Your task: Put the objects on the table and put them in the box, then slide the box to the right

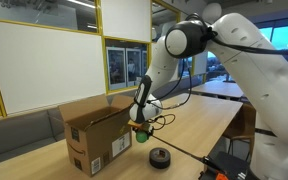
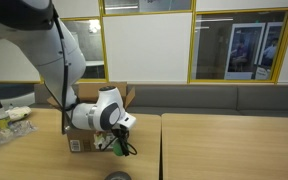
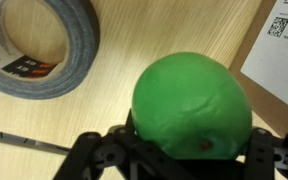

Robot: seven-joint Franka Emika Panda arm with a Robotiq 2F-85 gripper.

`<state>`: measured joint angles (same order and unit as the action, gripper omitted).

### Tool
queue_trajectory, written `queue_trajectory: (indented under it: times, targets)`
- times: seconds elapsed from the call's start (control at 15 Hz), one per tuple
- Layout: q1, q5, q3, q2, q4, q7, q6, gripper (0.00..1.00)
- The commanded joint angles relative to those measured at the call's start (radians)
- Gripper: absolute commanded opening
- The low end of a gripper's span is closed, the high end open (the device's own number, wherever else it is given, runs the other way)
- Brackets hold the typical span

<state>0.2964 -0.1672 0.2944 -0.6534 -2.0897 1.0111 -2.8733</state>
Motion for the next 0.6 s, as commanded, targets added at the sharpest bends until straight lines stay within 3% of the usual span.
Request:
queue_trajectory:
  times: [0.0, 0.33, 0.53]
  targets:
    - [0.123, 0.105, 0.138, 0.167, -0.128, 0.111, 0.084, 0.56]
    - [0.225, 0.414, 0.28, 0.361, -0.194, 0.339, 0.186, 0.56]
    - [0.199, 0.633, 0.255, 0.477, -0.183, 0.489, 0.27, 0.56]
